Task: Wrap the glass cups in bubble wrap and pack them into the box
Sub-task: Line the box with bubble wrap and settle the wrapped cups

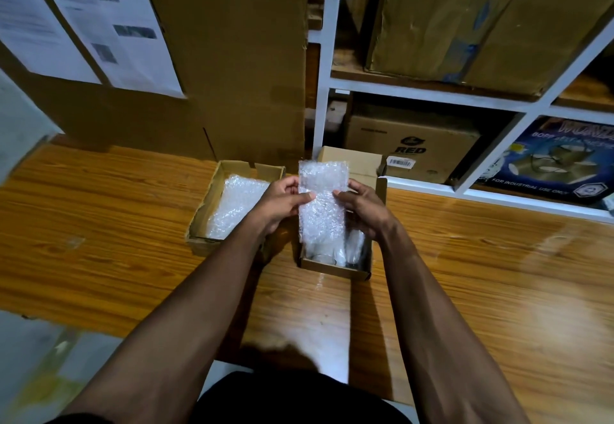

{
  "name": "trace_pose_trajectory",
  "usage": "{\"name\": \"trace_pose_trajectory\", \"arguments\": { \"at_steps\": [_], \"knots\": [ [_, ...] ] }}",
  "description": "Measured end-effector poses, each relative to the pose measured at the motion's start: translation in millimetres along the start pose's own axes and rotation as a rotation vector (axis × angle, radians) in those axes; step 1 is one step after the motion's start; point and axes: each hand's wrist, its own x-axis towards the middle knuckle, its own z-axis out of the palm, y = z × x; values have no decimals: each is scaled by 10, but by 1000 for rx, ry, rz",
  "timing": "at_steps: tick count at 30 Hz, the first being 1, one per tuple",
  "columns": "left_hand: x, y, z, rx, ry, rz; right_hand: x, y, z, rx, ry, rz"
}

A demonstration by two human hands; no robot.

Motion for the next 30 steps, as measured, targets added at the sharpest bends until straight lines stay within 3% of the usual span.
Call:
{"name": "trace_pose_trajectory", "arguments": {
  "at_steps": [7,12,19,24,27,30],
  "knots": [
    [-1,98,1,-11,-28,86,104,11,-116,-61,37,-147],
    [-7,131,30,-9,3,71,79,-12,-122,-30,8,-120],
    [-7,95,15,-239,-24,24,73,-3,-156,13,34,-118],
    [34,44,37,-97,-22,70,162,33,-181,-73,45,-163],
    [22,50,49,-142,-40,32,153,9,-165,-62,48,-166],
    [30,38,45,-38,-62,5,143,6,-174,-36,58,-145]
  ]
}}
